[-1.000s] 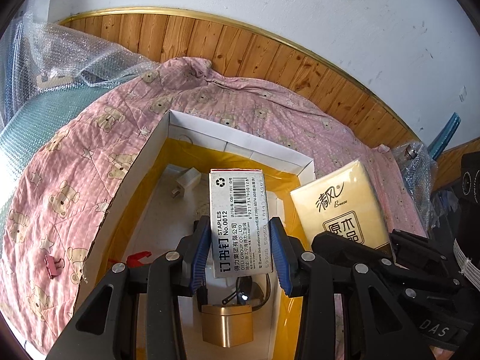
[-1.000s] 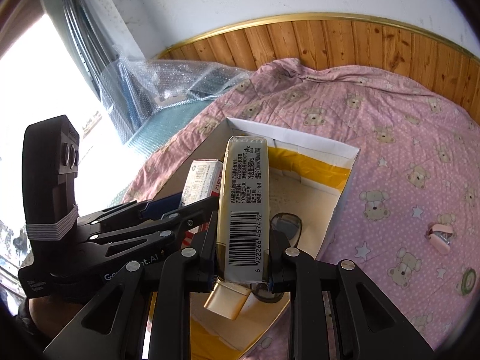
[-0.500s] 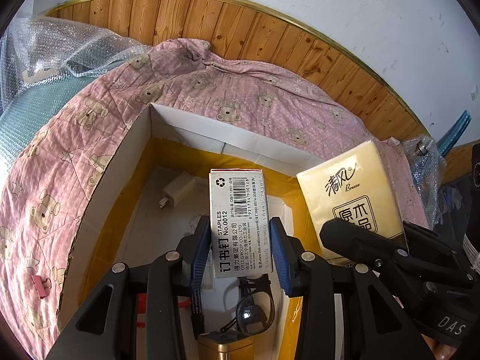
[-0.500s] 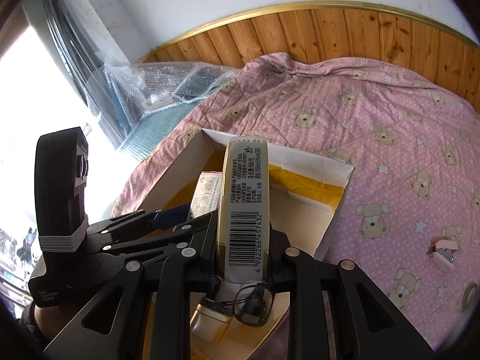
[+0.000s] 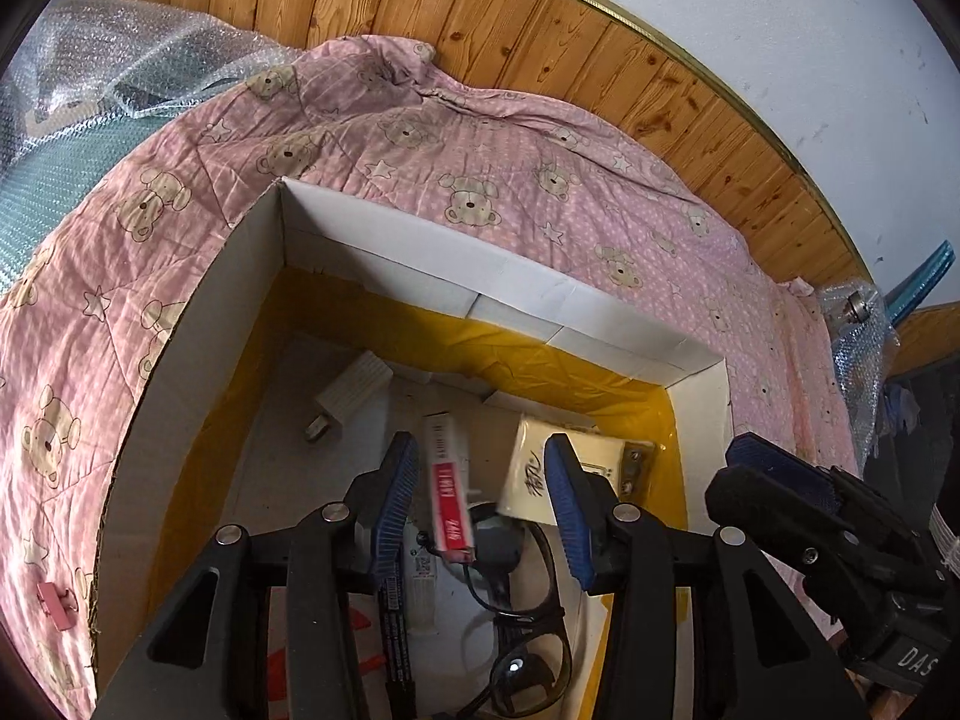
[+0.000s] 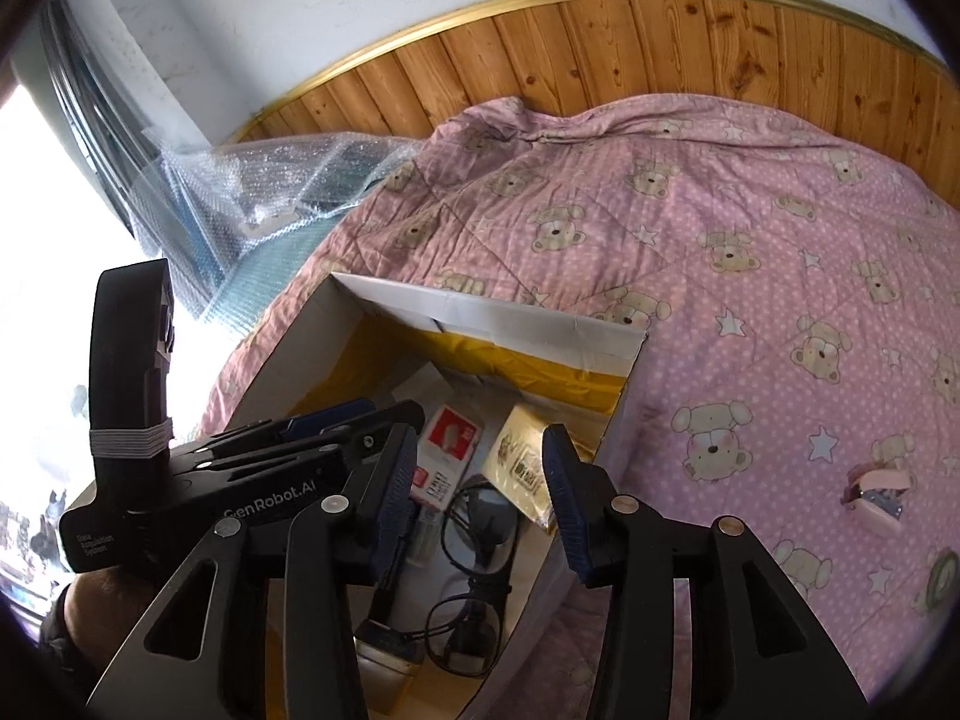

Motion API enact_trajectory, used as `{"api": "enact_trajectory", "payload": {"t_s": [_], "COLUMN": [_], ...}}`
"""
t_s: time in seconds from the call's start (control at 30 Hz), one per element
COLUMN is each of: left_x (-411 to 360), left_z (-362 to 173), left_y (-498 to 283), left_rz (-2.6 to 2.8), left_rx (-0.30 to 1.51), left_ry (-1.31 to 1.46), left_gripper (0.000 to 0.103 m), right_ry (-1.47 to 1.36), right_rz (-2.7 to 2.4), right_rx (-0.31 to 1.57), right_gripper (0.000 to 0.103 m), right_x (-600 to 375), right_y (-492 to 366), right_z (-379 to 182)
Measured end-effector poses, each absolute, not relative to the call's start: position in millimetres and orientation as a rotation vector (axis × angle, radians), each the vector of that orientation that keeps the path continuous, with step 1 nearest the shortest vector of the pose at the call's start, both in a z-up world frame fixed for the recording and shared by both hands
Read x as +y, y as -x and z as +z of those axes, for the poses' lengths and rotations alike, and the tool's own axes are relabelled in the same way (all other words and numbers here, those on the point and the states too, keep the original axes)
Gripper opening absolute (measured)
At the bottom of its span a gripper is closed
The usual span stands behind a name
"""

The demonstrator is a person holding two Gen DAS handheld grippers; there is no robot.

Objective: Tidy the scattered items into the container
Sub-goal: 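Open both grippers to drop the staple box and tissue pack into the box, then move both grippers away from the box toward the pink stapler and green tape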

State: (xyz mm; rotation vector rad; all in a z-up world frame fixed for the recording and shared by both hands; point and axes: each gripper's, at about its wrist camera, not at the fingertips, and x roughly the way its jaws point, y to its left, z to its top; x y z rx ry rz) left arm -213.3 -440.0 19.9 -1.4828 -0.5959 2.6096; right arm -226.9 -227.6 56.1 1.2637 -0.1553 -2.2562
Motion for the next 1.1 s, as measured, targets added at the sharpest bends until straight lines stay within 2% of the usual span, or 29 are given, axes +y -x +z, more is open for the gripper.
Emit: {"api": "enact_trajectory", "payload": {"t_s": [0.53,1.1], "left_x": [-469.1,-406.3], "left_z": [47.9,66.1], "left_y": [152.3,89.5], "left_rz": [2.7,2.655], "left_rx": [-0.709,-0.594], "left_ry": [1.422,1.36], "left_gripper": [0.045,0.045], "right_ry": [-1.23,-1.18], "right_rz": [-2.234,-2.241], "right_rx": [-0.179,-0.179], "right_gripper": [0.047,0.047], "right_x": [-225.7,-211.4], "right_y": [175.0,108.6], "right_z": [74.2,83.9]}}
